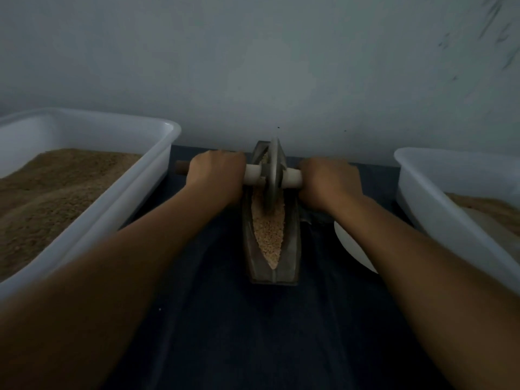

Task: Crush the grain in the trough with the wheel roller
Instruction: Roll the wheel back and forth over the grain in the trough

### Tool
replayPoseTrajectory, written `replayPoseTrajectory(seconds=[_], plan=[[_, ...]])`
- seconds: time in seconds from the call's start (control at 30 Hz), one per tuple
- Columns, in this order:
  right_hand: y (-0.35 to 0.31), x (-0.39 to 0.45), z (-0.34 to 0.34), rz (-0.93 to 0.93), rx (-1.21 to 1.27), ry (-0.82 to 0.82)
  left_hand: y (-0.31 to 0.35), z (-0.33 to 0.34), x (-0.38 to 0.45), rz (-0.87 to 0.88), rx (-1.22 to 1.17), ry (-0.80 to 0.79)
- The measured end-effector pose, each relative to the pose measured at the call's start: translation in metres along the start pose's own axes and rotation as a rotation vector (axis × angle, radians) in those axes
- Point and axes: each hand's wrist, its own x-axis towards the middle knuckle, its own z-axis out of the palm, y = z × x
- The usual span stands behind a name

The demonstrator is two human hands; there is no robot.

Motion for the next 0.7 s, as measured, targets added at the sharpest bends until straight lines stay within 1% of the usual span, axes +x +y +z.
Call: replayPoseTrajectory(seconds=[0.13, 0.27, 0.37, 0.53, 0.63, 0.7], plan=[[0.000, -0.036, -0.004, -0.045, 0.041, 0.075, 0.008, -0.007, -0.028, 0.045, 0.080, 0.078], [-0.005, -0.067, -0.018, -0.085, 0.002, 0.136, 0.008, -0.014, -0.059, 0.057, 0.044, 0.159], [-0.008, -0.083, -0.027, -0.097, -0.001, 0.186, 0.004, -0.018, -0.075, 0.110, 0.025, 0.212], [-0.012, -0.090, -0.032, -0.116, -0.018, 0.253, -0.002, -0.019, -0.082, 0.137, -0.003, 0.227], [-0.011, -0.080, -0.025, -0.111, -0.024, 0.220, -0.001, -0.013, -0.076, 0.132, -0.050, 0.208], [-0.009, -0.071, -0.019, -0.102, -0.042, 0.196, -0.001, -0.009, -0.067, 0.136, -0.083, 0.159]])
